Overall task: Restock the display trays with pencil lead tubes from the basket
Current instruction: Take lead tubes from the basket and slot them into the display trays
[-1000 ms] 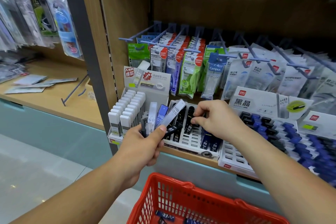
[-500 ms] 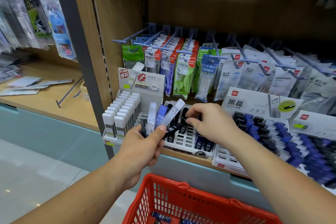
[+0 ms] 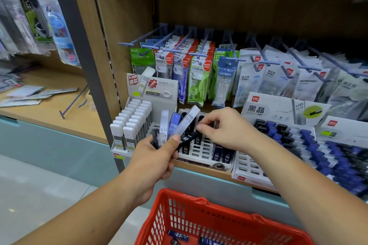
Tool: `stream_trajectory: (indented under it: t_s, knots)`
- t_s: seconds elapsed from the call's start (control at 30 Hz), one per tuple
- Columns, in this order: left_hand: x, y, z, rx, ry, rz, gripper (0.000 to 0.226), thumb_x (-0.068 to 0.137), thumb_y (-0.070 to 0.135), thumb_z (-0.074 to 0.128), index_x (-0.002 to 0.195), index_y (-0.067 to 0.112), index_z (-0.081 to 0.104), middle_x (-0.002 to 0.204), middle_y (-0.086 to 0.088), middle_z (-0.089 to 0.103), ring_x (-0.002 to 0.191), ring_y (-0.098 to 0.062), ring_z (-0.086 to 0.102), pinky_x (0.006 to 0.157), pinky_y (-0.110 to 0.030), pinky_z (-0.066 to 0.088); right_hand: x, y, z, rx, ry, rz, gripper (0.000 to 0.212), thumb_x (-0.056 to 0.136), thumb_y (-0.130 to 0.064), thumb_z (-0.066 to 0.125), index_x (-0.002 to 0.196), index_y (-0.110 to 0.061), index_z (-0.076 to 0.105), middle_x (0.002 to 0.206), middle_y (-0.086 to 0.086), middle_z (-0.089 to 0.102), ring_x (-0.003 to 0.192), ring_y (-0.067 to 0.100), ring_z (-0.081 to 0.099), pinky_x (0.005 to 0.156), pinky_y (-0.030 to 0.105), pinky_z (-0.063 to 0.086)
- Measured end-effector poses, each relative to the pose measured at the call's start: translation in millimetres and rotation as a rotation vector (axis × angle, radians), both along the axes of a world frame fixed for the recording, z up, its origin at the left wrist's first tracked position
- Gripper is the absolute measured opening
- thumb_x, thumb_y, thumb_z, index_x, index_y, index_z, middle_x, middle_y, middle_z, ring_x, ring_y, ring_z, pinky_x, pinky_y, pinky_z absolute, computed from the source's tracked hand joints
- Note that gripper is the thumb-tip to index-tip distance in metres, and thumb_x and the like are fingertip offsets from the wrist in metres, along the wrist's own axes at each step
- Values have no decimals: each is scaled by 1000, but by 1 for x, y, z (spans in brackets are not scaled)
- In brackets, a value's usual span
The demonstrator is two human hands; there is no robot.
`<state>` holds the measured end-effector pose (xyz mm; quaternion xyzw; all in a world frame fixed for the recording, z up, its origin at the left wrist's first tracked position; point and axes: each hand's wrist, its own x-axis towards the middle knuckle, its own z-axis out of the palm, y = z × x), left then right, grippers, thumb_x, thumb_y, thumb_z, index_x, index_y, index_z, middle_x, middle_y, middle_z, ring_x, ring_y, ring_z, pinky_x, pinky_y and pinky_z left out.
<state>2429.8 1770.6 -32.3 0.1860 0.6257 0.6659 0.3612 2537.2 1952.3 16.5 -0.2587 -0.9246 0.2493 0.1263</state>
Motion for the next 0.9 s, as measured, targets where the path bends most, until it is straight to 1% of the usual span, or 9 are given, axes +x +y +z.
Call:
stream_trajectory:
  t_s: [0.07, 0.17, 0.23, 0.3, 0.43, 0.53, 0.67, 0.77, 0.9]
  knots:
    - [1, 0, 2, 22, -11, -14, 30, 98, 30, 69, 110, 4, 62, 71, -7, 59, 52, -15, 44, 44, -25, 30, 2, -4, 7, -109, 87, 20, 18, 93, -42, 70, 87, -27, 80, 80, -9, 75, 75, 6, 68, 77, 34, 58]
    - [2, 3, 4, 53, -19, -35, 35, 97, 31, 70, 111, 1, 62, 71, -7, 59, 51, -15, 44, 43, -25, 29, 7, -14, 14, -349, 104, 60, 19, 94, -33, 73, 88, -17, 80, 78, 5, 77, 54, 7, 56, 54, 22, 46]
    - [4, 4, 6, 58, -22, -43, 36, 98, 32, 69, 114, 1, 62, 72, -8, 62, 52, -15, 45, 43, -25, 30, 10, -16, 14, -534, 130, 27, 11, 93, -21, 75, 93, -12, 79, 80, 12, 77, 51, 11, 51, 44, 18, 39]
    - [6, 4, 8, 48, -10, -22, 31, 99, 31, 67, 116, 6, 64, 77, -10, 70, 53, -17, 48, 44, -25, 29, 13, -13, 15, -591, 180, -38, 6, 91, -14, 77, 94, -9, 77, 82, 17, 76, 53, 14, 52, 40, 21, 37]
    - [2, 1, 7, 3, 39, 42, 23, 101, 30, 65, 116, 13, 64, 80, -8, 73, 54, -17, 51, 44, -26, 31, 25, 0, 28, -504, 279, -118, 16, 83, -13, 84, 96, -11, 73, 78, 15, 76, 59, 20, 66, 46, 25, 47]
    - [-3, -2, 5, -21, 74, 57, 24, 101, 31, 65, 114, 11, 64, 78, -7, 71, 55, -17, 51, 44, -27, 32, 28, 7, 31, -313, 272, -154, 23, 75, -22, 91, 87, -16, 72, 72, 4, 76, 67, 20, 74, 56, 28, 53]
    - [-1, -4, 3, -46, 113, 45, 23, 101, 30, 66, 110, 10, 63, 77, -7, 71, 54, -17, 51, 44, -26, 31, 20, 3, 17, -81, 160, -129, 24, 71, -31, 93, 76, -28, 71, 71, -10, 73, 70, 5, 70, 74, 33, 60]
    - [1, -4, 2, -50, 112, 27, 22, 100, 31, 66, 110, 11, 63, 77, -7, 72, 55, -17, 51, 45, -26, 31, 15, -1, 4, -13, 98, -82, 24, 73, -37, 91, 75, -31, 68, 71, -14, 71, 73, 2, 68, 77, 39, 60]
    - [4, -5, 4, -48, 98, 1, 18, 101, 30, 66, 110, 15, 65, 75, -6, 71, 56, -17, 52, 44, -25, 31, 7, -3, -6, -14, 97, -60, 20, 78, -35, 88, 76, -32, 69, 72, -15, 70, 75, 5, 67, 78, 42, 59]
